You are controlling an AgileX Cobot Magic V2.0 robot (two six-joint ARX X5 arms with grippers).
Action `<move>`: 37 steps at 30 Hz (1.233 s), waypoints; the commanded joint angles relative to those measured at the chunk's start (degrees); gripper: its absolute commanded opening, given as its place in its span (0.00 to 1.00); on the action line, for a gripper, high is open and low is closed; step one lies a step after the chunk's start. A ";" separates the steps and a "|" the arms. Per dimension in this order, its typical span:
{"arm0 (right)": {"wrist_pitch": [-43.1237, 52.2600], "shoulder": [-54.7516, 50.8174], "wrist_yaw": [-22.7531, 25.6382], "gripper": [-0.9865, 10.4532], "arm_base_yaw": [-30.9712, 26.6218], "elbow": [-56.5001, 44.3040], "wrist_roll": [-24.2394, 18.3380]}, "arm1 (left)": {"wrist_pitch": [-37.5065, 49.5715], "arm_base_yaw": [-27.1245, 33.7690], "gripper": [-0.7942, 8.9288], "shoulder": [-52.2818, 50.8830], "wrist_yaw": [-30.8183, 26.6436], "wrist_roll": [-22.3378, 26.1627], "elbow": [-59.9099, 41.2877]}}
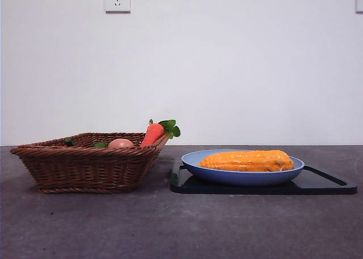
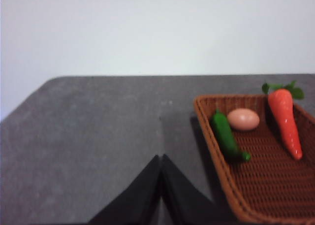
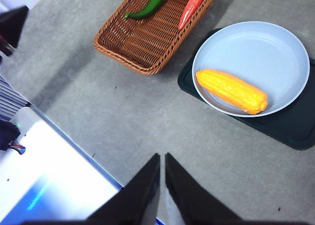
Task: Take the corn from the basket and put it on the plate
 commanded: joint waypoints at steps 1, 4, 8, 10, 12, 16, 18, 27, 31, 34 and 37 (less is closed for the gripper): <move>0.61 0.44 -0.09 0.09 0.22 0.98 -0.66 | 0.07 0.13 0.09 -1.92 -0.13 -1.07 -1.97; 0.61 0.44 -0.09 0.09 0.22 0.98 -0.66 | -0.04 0.13 0.09 -3.85 -0.20 -1.07 -3.87; 0.61 0.44 -0.09 0.09 0.22 0.98 -0.66 | -0.17 0.13 0.09 -6.27 -0.20 -1.25 -6.19; 0.61 0.44 -0.09 0.09 0.22 0.98 -0.66 | -0.24 0.13 0.09 -7.21 -0.20 -1.25 -6.97; 0.61 0.44 -0.09 0.09 0.22 0.98 -0.66 | -0.22 0.13 0.09 -8.33 -0.20 -1.36 -7.96; 0.61 0.44 -0.09 0.09 0.22 0.98 -0.66 | -3.78 0.13 0.09 -9.38 -0.20 -1.44 -8.04; 0.63 0.44 -0.09 0.09 0.22 0.98 -0.66 | -5.92 0.13 0.09 -9.38 -0.20 -1.44 -8.04; 0.66 0.44 -0.09 0.09 0.22 0.98 -0.66 | -8.57 0.13 0.09 -9.35 -0.15 -1.49 -8.00; 0.66 0.44 -0.09 0.09 0.22 0.98 -0.66 | -8.57 0.13 0.09 -9.35 -0.15 -1.49 -8.00; 0.66 0.44 -0.09 0.09 0.22 0.98 -0.66 | -8.57 0.13 0.09 -9.35 -0.15 -1.49 -8.00; 0.66 0.44 -0.09 0.09 0.22 0.98 -0.66 | -8.57 0.13 0.09 -9.35 -0.15 -1.49 -8.00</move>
